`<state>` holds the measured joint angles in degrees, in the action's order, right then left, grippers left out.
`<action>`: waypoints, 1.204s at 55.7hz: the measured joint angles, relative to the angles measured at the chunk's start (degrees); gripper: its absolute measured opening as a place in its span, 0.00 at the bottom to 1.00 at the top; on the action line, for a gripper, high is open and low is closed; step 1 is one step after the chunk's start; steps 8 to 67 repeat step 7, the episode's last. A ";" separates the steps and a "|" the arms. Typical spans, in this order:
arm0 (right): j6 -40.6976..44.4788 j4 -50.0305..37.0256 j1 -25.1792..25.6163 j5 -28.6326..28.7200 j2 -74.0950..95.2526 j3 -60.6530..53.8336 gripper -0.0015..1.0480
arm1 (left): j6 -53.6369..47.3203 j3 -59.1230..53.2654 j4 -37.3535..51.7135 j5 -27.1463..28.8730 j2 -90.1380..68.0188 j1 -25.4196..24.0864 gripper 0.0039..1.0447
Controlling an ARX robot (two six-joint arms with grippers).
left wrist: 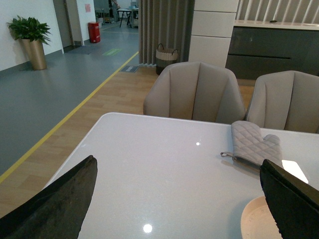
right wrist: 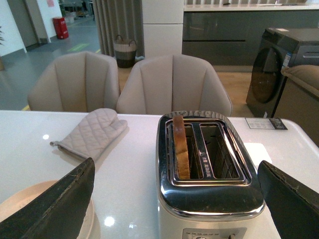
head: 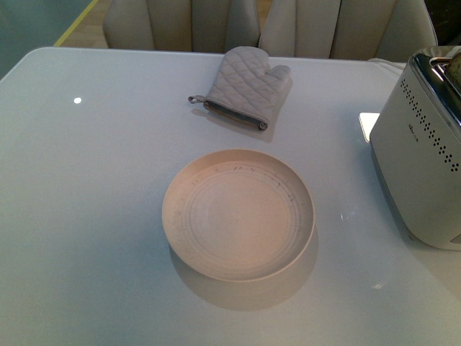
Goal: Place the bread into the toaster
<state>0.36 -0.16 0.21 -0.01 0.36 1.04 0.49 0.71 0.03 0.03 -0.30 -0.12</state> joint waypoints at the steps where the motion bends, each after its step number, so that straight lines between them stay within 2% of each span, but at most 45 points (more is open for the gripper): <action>1: -0.02 0.00 0.00 0.00 0.00 0.00 0.91 | 0.00 0.00 0.00 0.00 0.00 0.00 0.93; 67: 0.00 0.00 0.00 0.00 0.00 0.00 0.91 | 0.00 0.00 0.00 0.00 0.00 0.00 0.93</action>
